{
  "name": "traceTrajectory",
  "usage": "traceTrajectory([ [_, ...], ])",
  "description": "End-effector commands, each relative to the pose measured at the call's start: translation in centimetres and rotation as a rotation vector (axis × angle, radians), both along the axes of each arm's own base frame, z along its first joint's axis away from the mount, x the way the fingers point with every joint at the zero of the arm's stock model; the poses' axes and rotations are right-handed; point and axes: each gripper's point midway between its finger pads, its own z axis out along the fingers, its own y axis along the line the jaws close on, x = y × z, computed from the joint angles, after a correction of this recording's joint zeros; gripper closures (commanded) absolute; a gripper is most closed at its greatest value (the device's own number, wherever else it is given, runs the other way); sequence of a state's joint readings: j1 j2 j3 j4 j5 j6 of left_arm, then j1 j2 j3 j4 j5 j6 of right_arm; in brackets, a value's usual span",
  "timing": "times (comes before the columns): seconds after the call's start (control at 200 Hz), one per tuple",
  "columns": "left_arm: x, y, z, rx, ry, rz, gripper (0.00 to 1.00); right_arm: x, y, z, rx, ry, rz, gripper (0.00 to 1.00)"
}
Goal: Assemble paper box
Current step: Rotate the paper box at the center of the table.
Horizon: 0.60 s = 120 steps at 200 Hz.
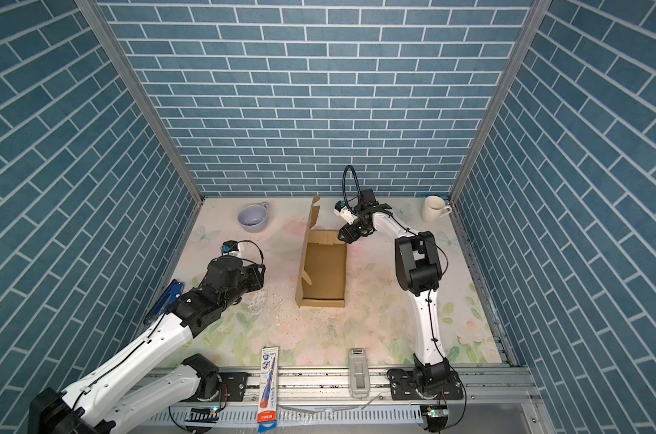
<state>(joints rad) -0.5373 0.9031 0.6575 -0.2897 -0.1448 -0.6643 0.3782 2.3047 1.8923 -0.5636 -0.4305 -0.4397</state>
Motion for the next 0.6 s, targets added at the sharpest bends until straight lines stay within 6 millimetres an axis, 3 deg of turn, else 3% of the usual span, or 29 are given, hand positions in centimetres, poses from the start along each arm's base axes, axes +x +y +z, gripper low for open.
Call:
traceTrajectory([
  [0.0,-0.1,-0.2,-0.1,-0.011,-0.007,-0.004,0.64,-0.2,0.7,-0.3,-0.050,-0.012,0.086,0.31],
  [0.225,-0.3,0.0,-0.4,-0.005,-0.004,-0.003,0.65,-0.6,1.8,-1.3,-0.068,-0.004,0.115,0.42],
  [0.595,-0.2,-0.2,-0.8,-0.014,-0.008,-0.013,0.65,-1.5,0.8,-2.6,-0.125,-0.003,0.055,0.79],
])
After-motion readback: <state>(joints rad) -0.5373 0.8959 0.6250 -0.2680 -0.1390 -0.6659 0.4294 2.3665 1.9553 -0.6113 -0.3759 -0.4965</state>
